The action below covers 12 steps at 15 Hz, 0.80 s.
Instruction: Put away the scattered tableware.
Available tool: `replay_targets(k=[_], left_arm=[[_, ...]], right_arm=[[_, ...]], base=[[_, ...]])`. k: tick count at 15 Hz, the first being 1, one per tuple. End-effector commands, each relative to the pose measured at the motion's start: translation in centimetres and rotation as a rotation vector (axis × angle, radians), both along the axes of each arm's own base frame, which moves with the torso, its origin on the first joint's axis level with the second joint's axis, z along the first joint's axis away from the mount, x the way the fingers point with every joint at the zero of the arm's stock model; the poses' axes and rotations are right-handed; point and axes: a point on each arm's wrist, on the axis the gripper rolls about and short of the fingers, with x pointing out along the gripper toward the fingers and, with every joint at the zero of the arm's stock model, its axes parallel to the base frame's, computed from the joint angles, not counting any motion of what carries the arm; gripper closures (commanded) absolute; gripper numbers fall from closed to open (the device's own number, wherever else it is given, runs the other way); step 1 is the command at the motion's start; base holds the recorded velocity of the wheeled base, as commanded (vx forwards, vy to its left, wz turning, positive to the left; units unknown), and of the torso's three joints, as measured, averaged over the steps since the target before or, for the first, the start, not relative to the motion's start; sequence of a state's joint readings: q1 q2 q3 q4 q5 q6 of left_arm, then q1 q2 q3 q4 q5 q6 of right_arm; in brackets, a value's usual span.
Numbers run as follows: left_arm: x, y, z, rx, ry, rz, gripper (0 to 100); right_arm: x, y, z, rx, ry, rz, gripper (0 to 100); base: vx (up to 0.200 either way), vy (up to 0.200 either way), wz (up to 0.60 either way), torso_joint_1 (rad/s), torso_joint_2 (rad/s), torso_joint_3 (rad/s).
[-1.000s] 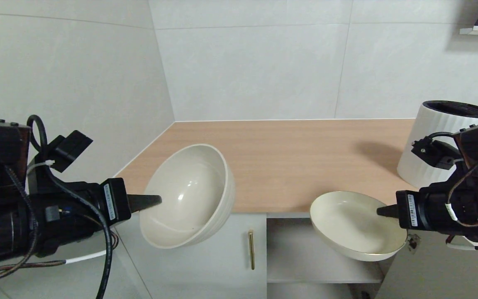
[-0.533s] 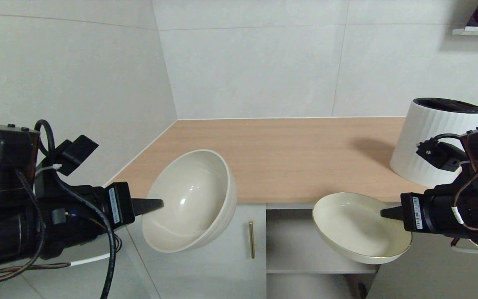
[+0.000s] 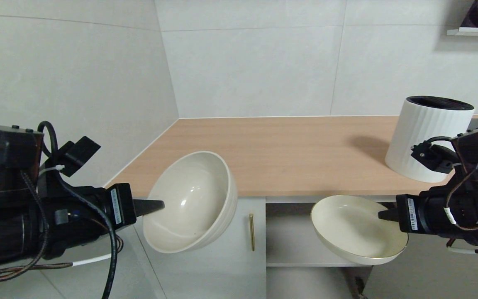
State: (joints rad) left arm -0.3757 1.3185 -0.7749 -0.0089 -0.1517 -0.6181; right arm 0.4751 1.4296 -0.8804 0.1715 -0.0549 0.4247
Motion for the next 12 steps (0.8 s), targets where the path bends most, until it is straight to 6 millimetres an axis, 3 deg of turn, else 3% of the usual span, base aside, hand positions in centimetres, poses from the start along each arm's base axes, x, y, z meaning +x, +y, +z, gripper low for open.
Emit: replay_targets(k=[1,5,12], left_arm=[[0.16,-0.07,-0.17,0.003,0.008,0.0,100],[0.18,-0.07,-0.25,0.004,0.011,0.0,100],[0.18,-0.07,-0.25,0.003,0.011,0.001,100]], right_arm=[[0.43,0.23,-0.56,-0.011,0.022,0.0,100],[0.66,0.32,-0.77,-0.013,0.028,0.0,100],[1.03,0.51,-1.28,-0.022,0.046,0.0,100]], base=[[0.0,0.0,0.0,0.0,0.0,0.0],[0.0,0.0,0.0,-0.039,0.1,0.062],[0.0,0.0,0.0,-0.163,0.45,0.272]])
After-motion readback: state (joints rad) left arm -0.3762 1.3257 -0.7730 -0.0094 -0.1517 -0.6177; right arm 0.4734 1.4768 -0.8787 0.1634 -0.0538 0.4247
